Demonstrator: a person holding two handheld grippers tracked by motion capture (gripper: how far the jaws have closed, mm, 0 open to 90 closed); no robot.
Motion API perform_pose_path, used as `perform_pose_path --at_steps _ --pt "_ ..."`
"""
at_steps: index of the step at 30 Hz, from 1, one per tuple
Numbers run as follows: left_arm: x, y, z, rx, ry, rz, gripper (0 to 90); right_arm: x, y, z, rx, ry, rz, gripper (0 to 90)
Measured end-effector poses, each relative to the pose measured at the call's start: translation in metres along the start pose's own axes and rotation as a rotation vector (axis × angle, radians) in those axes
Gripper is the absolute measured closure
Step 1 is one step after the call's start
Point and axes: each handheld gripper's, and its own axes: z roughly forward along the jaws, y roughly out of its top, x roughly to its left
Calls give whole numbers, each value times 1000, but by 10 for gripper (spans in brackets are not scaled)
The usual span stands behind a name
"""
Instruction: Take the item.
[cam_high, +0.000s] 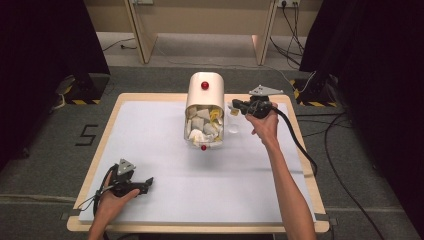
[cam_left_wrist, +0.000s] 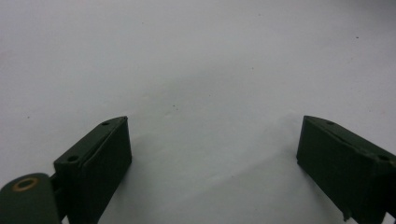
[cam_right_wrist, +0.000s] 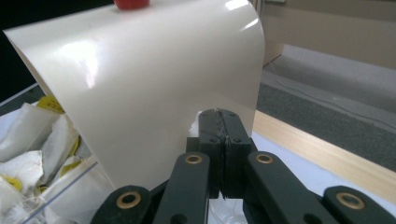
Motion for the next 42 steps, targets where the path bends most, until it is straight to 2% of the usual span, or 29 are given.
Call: perform_pose_path --at_steps 10,31,42 --pt "0 0 0 0 -1 0 92 -8 -15 11 40 -8 20 896" --pt "0 0 0 0 -1 0 92 -15 -30 22 86 -26 33 894" --pt "0 0 0 0 0 0 92 -15 -31 25 95 -29 24 890"
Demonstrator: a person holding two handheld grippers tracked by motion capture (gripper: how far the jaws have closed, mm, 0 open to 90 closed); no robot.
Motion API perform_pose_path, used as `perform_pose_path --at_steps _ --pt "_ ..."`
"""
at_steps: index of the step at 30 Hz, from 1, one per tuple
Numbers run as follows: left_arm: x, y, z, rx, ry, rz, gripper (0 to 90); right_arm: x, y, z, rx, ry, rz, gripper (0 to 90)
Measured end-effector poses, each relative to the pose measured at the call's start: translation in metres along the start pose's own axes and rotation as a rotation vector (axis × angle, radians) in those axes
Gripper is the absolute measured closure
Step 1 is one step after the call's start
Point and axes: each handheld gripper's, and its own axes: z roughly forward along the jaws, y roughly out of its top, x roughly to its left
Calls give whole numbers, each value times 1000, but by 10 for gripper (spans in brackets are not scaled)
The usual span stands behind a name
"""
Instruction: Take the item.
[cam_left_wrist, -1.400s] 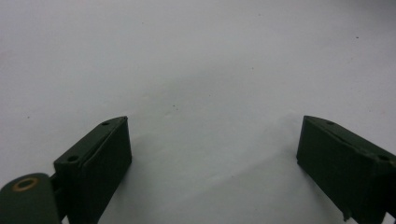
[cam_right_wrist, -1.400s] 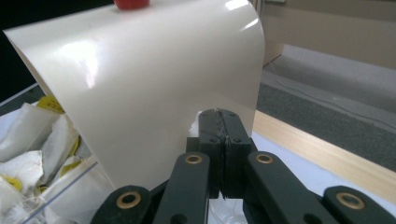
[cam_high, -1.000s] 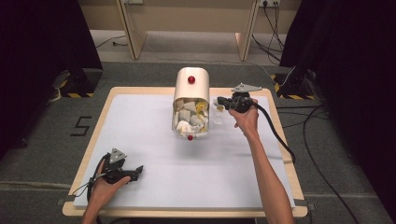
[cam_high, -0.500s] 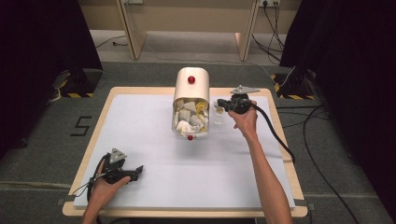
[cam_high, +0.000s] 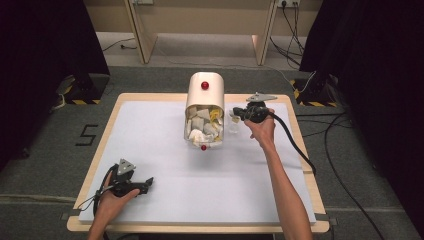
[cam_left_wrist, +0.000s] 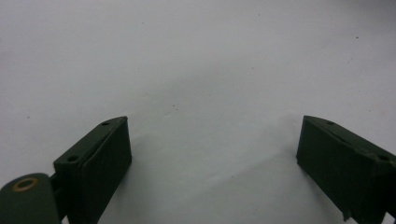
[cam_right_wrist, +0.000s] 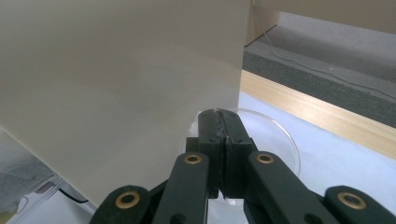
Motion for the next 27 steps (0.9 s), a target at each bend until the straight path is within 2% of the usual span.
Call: perform_pose_path --at_steps 5,9,16,27 --pt "0 0 0 0 1 0 92 0 0 1 3 2 0 876" --pt "0 0 0 0 0 0 92 0 0 1 0 1 -3 820" --pt "0 0 0 0 0 0 92 1 3 -6 -37 -7 2 612" --pt "0 0 0 0 -1 0 92 0 4 -13 -41 -35 9 430"
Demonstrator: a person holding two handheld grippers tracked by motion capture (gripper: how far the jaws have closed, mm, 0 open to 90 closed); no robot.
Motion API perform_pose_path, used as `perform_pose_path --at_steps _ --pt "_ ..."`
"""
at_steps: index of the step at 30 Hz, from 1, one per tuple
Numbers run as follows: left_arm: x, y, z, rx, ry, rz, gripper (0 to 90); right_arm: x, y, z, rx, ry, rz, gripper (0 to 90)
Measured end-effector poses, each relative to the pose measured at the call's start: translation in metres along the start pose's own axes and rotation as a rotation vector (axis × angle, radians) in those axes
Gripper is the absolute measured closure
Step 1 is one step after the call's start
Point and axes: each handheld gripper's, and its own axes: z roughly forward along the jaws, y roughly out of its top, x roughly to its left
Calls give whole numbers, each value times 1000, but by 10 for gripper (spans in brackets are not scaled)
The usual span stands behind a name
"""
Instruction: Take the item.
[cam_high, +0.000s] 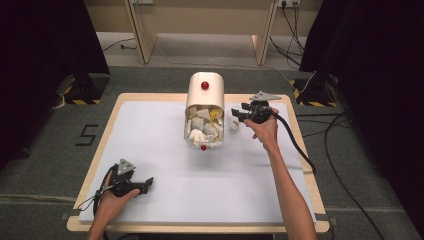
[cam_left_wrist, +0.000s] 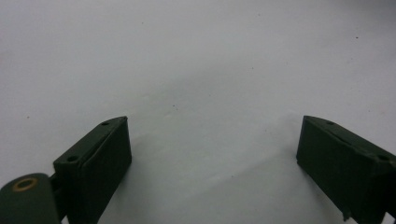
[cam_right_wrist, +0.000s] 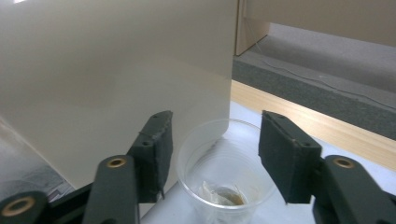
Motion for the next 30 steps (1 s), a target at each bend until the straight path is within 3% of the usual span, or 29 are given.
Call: perform_pose_path --at_steps 10,30 --pt "0 0 0 0 0 0 92 3 -2 -7 19 -21 -4 271" --pt "0 0 0 -3 2 0 93 7 -19 -26 21 -32 13 201"
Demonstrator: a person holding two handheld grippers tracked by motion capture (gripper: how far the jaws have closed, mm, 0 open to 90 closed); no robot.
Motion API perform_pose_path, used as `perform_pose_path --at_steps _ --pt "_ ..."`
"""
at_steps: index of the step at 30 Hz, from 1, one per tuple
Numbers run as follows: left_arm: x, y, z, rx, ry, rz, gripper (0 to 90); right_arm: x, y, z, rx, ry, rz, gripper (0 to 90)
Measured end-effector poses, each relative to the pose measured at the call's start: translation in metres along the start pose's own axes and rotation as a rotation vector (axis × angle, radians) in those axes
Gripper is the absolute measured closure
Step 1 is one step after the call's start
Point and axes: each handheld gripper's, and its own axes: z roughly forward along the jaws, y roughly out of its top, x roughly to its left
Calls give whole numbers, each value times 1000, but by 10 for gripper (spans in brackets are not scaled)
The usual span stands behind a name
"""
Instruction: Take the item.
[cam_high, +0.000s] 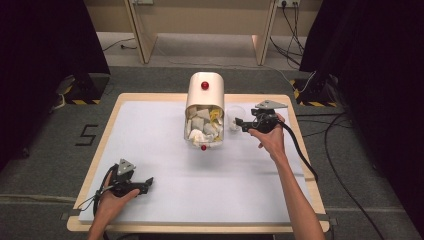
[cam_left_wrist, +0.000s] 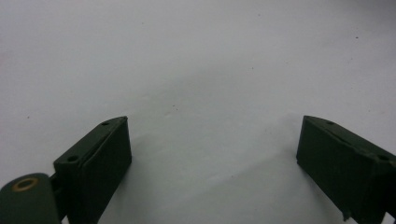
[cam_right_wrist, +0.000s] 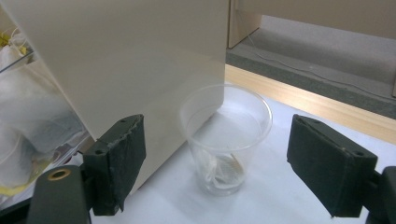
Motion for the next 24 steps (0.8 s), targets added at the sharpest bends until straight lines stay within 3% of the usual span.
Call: perform_pose_path --at_steps 24 --pt "0 0 0 0 -1 -2 93 15 -19 -26 26 -3 -31 194"
